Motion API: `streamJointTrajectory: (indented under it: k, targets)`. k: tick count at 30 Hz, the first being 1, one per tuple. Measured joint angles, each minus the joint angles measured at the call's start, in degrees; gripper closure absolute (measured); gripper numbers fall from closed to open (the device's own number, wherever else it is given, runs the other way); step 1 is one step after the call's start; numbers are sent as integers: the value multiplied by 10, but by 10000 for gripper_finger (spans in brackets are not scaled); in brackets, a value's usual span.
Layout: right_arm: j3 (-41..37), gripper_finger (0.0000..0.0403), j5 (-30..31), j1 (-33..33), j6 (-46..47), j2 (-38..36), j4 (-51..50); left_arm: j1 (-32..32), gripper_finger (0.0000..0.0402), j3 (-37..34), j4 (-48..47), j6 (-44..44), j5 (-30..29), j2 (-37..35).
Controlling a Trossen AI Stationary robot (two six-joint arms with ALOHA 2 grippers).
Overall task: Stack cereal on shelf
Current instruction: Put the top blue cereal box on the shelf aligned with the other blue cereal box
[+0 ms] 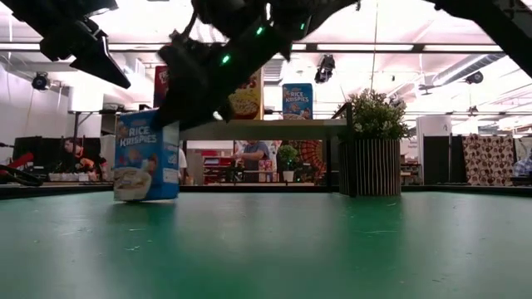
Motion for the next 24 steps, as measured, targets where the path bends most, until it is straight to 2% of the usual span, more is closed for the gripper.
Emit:
streamJointTrajectory:
  k: [2,8,15,24]
  targets:
    - [0,221,-17,5,4,-16,-62,0,402,0,2,-1,0,0]
    - [-7,221,-15,24,4,-57,-226,0,402,-4,6,-1,0,1]
    - [-53,221,-12,45,16,-84,-254,0,402,-5,9,-1,0,0]
    - [-75,221,-11,49,41,-127,-314,0,402,-5,10,-1,0,0]
